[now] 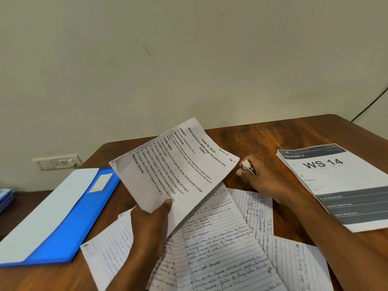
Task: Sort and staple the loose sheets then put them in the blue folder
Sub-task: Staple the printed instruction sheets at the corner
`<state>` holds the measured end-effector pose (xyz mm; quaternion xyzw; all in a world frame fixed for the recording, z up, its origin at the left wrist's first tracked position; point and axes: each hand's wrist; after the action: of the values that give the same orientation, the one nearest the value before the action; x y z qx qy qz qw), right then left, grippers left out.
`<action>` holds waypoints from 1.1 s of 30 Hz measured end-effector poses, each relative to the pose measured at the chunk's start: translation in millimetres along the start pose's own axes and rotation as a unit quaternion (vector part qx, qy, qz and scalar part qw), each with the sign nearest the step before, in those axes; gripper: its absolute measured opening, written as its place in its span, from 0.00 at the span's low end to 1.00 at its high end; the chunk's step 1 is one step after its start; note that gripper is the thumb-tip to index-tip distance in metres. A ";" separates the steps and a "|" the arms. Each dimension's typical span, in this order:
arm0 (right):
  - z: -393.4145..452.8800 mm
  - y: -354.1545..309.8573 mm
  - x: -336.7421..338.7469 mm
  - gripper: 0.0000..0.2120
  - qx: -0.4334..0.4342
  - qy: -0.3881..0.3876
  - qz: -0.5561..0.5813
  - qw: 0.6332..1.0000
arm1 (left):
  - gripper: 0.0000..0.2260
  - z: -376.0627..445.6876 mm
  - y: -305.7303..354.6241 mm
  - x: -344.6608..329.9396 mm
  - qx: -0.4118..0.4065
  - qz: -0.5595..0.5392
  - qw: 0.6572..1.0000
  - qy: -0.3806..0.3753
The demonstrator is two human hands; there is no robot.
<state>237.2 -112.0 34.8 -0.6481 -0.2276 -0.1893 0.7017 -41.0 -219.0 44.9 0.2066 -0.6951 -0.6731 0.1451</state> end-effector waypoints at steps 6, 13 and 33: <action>-2.5 -9.1 6.0 0.14 -0.081 -0.056 0.150 0.984 | 0.21 -0.3 1.8 -3.2 -0.007 0.003 1.000 0.004; -5.0 -12.1 6.0 0.14 -0.083 -0.094 0.214 0.969 | 0.21 -5.7 0.4 -6.0 -0.024 0.021 0.999 0.003; 1.7 -4.4 6.3 0.22 -0.118 -0.169 0.375 0.904 | 0.20 -10.0 -4.2 -8.3 -0.032 0.000 0.999 -0.001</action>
<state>239.8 -110.5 42.1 -0.7857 -0.0590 0.1747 0.5905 -28.5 -223.7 41.9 0.2009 -0.6730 -0.6956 0.1510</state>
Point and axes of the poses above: each hand's wrist, its own z-axis towards the middle knuckle, its own x-axis out of the back of the hand, y = z × x
